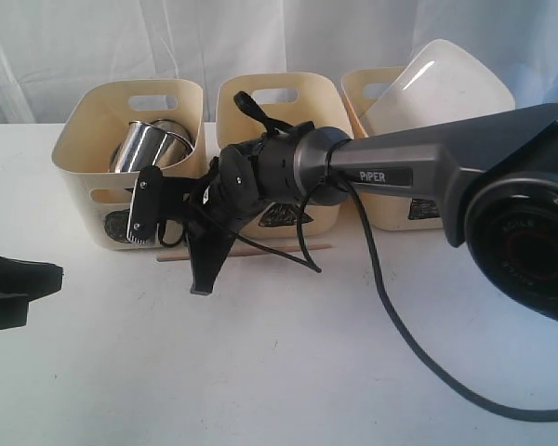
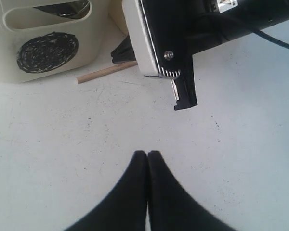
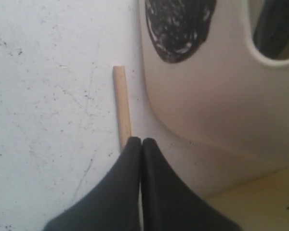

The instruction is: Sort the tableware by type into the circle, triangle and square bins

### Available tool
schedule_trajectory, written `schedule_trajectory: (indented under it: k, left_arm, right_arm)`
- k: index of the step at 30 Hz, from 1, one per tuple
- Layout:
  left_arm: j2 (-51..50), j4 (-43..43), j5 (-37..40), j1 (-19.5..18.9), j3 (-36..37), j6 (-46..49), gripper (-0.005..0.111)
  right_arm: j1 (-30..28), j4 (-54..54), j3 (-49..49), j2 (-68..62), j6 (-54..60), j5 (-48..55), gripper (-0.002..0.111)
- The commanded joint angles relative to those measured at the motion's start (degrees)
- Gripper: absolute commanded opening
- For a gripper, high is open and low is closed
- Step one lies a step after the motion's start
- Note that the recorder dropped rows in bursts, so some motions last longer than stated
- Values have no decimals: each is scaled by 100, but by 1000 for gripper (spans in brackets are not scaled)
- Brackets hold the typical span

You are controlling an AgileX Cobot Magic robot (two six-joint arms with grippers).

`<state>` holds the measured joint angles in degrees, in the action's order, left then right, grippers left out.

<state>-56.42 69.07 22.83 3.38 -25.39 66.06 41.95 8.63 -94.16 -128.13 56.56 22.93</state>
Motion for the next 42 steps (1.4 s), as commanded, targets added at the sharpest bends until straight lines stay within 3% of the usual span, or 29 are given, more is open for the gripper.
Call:
schedule_trajectory:
  k: [1,11,27,42]
  left_arm:
    - [29,45,63,-8,23,-13,0]
    - [29,45,63,-8,23,-13,0]
    - [29,45,-34,-8,23,-13,0]
    - [29,45,-34,-8,23,-13,0]
  right_arm:
    - [-121,-112,-2,56,7,-132,0]
    - [-349,-112,-2,56,7,-41,0]
    - [-219,-112,-2,-354,79,185,0]
    - [-172,-121,-2,209,169,1139,0]
